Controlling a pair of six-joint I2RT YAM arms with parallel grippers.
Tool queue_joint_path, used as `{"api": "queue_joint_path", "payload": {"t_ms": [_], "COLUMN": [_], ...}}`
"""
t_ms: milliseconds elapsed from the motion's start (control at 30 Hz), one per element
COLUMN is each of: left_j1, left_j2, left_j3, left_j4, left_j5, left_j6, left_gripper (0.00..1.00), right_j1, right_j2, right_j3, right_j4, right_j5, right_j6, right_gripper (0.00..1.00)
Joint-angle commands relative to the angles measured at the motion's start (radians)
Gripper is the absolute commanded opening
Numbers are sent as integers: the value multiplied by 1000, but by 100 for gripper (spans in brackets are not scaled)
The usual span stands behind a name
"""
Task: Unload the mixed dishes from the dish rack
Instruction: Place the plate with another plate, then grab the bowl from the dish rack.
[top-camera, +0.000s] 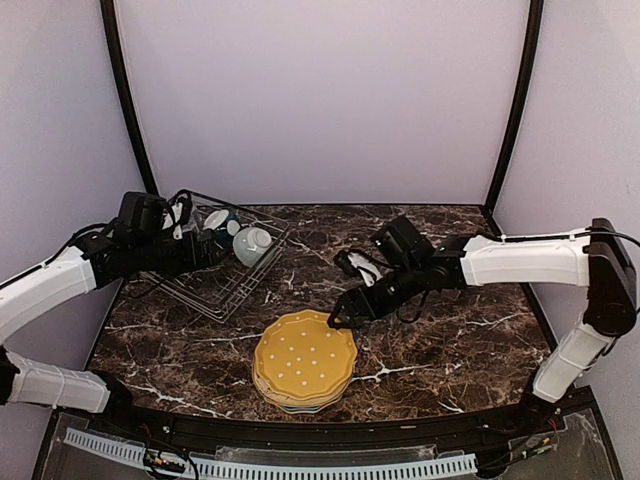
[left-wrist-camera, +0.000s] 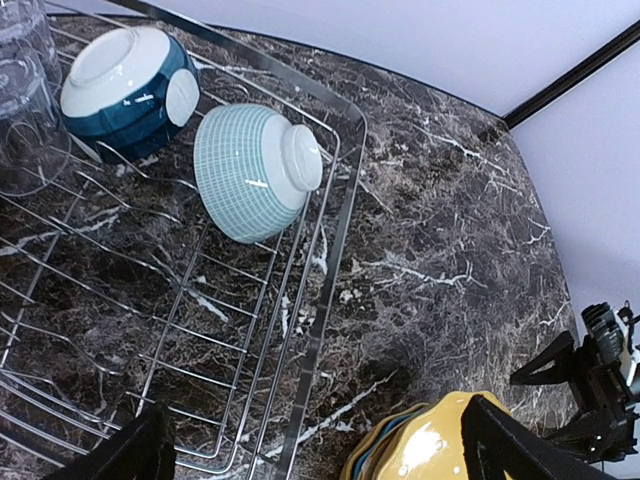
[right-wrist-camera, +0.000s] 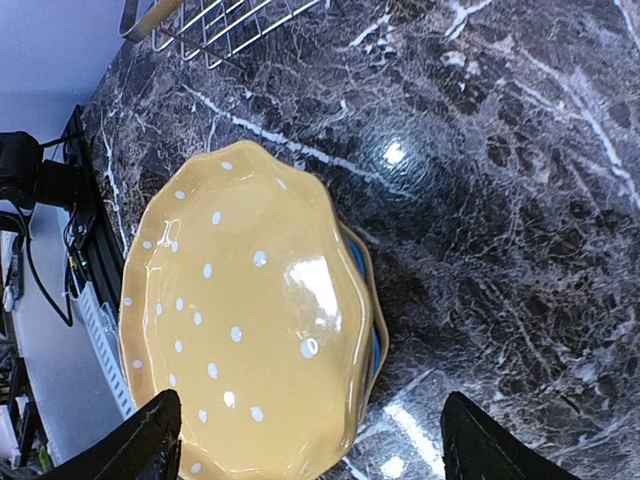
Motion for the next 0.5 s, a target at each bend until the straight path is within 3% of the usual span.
{"api": "queue_joint_path", "payload": {"t_ms": [0,200,467], "left_j1": [8,9,27], "left_j2": [102,264,432], "left_j3": [47,110,186], "left_j4": [27,99,154], "left_j5": [100,177,94], "left_j6": [-20,-43,-92], "left_gripper": [99,99,99], "right_j1": [3,-9,-17], "right_j2": [-67,-147,-236], "right_j3": [-21,-86,-158], "right_j4": [35,86,115], "right_j5": [111,173,225], "right_j6": [-5,12,35], "right_gripper": [89,93,99]}}
